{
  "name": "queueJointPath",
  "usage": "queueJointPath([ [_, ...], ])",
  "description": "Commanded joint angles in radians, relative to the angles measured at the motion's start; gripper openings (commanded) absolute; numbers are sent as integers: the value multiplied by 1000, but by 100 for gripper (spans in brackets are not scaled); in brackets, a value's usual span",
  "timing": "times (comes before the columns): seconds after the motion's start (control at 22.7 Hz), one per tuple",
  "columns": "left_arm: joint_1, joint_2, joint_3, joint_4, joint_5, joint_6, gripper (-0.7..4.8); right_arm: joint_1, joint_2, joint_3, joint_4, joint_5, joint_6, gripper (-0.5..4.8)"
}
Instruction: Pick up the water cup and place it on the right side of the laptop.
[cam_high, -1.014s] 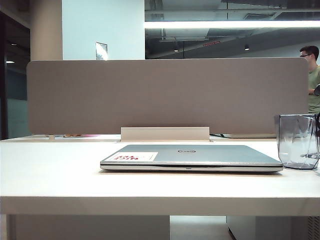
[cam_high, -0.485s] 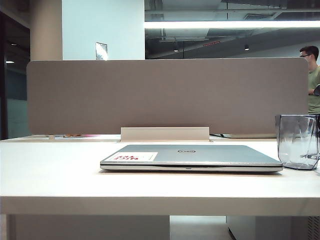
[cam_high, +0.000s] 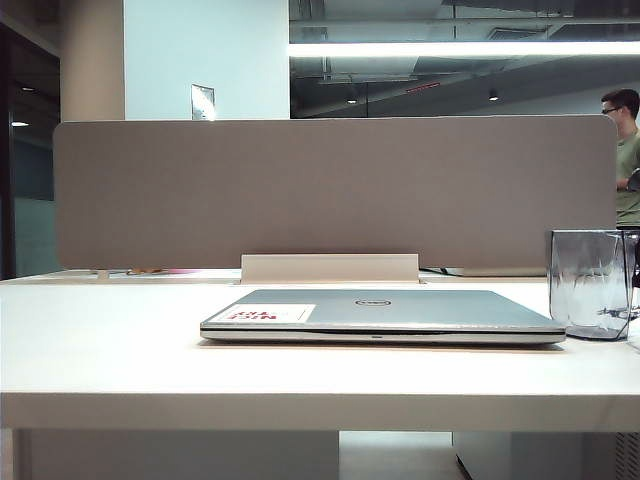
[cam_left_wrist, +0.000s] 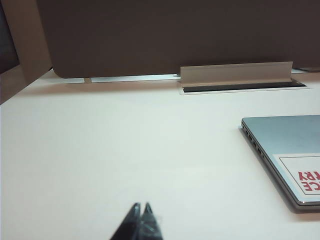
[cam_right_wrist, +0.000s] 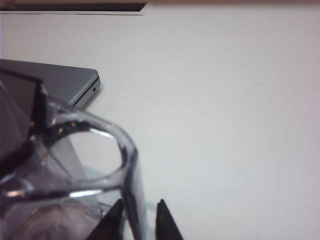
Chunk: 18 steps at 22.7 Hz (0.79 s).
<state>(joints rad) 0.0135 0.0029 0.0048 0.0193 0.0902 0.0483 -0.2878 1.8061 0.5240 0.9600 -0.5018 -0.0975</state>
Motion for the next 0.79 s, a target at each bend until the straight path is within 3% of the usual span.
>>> queueJointPath([
  [0.04, 2, 1, 3, 12, 3, -3, -4, 0, -29, -12, 15, -6, 5, 100],
  [0.66, 2, 1, 3, 11, 4, -4, -4, -2, -300, -192, -30, 14, 18, 111],
  [0.79, 2, 1, 3, 11, 4, -4, -4, -3, -325, -210, -46, 71, 18, 113],
])
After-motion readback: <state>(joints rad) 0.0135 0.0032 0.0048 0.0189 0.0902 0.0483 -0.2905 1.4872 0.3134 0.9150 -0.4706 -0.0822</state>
